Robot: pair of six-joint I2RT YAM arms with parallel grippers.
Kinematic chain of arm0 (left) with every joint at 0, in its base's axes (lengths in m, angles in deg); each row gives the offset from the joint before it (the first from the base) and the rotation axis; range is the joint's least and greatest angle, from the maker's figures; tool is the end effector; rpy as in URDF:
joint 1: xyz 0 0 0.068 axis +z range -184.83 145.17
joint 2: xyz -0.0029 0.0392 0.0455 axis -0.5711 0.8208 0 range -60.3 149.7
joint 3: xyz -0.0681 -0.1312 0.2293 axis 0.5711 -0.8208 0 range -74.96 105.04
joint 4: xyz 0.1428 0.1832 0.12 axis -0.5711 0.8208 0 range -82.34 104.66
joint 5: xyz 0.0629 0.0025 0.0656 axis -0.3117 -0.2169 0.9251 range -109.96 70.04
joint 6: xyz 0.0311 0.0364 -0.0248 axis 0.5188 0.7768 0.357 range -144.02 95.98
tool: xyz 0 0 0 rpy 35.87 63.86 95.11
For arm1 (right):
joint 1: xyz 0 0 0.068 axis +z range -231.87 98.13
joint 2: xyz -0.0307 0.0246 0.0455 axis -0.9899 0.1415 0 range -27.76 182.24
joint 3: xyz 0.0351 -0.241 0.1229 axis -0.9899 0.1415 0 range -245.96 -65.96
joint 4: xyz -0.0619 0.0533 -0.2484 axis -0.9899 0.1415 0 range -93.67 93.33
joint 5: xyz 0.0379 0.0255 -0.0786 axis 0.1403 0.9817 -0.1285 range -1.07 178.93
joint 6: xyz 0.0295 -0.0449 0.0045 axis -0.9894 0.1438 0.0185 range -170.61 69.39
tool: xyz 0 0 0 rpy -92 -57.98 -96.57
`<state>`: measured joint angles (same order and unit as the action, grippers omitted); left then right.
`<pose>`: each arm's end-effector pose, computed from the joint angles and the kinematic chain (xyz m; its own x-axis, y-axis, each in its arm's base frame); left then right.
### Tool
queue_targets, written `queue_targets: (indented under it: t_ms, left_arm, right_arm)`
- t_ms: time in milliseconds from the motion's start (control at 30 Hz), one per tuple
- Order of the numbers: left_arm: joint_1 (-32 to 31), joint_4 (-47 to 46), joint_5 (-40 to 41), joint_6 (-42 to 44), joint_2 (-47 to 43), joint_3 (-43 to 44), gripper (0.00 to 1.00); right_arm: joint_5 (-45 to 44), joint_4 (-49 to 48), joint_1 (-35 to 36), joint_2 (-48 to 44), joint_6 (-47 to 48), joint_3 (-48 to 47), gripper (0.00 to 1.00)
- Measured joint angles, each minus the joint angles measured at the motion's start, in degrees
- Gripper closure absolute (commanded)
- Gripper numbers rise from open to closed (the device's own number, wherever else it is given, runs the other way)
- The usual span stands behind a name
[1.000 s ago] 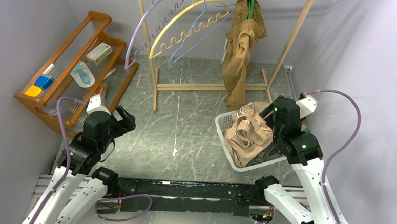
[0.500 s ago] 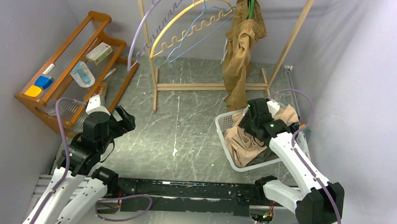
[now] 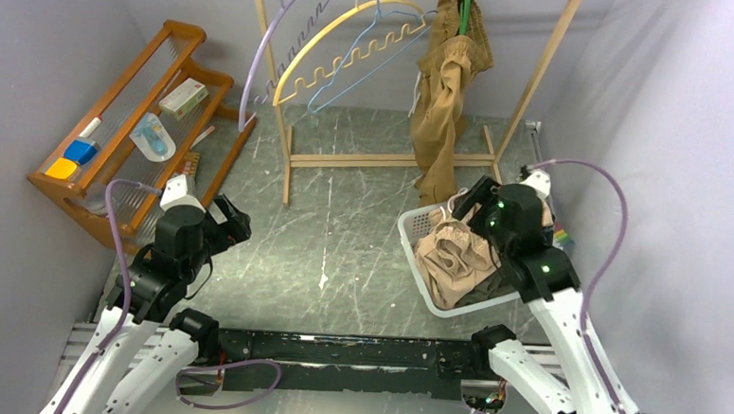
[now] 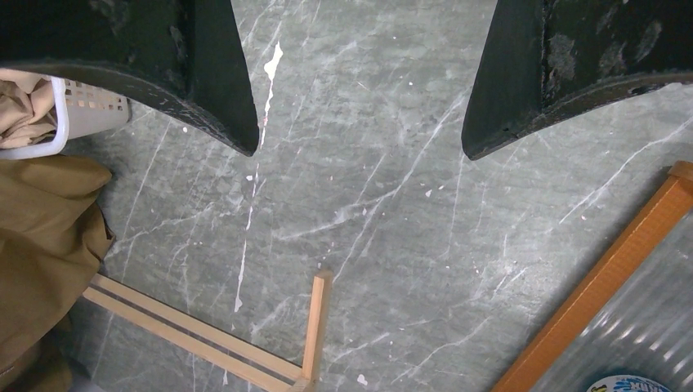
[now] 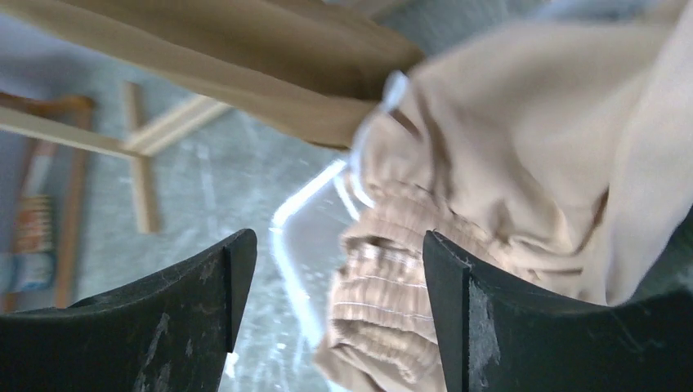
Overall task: Remove the shorts from the hanger
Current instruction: Place the shorts in the basket, then pick up the hanger from the clothes rod.
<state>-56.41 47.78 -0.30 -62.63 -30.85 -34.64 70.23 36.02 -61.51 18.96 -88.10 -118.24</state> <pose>0.1096 -0.0305 0.2958 -0.4008 -0.4734 -0.7844 -0.2261 0.8808 -0.4160 0.1598 0.0471 0.3286 -0.4663 0.4418 -0.7664 0.2561 0.8967 0.3611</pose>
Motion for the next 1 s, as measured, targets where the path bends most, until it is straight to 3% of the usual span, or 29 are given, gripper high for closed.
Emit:
queue_targets:
  t_ms: [267,767,900,1000]
  left_arm:
    - [0.00,-0.26,-0.09,0.37,0.00,-0.02,0.00]
    - [0.00,-3.37,-1.42,4.42,5.46,0.42,0.00]
    - [0.00,-3.34,-0.74,4.57,5.05,0.42,0.00]
    - [0.00,-3.34,-0.37,4.57,4.83,0.42,0.00]
  right_arm:
    - [7.08,-5.79,-0.04,-5.33,6.78,-8.66,0.20]
    - [14.47,-8.76,-0.04,10.25,12.02,-22.77,0.14]
    - [16.02,-8.87,-0.02,14.21,14.10,-25.79,0.14]
    - [13.75,-9.01,-0.02,18.32,15.63,-30.25,0.20]
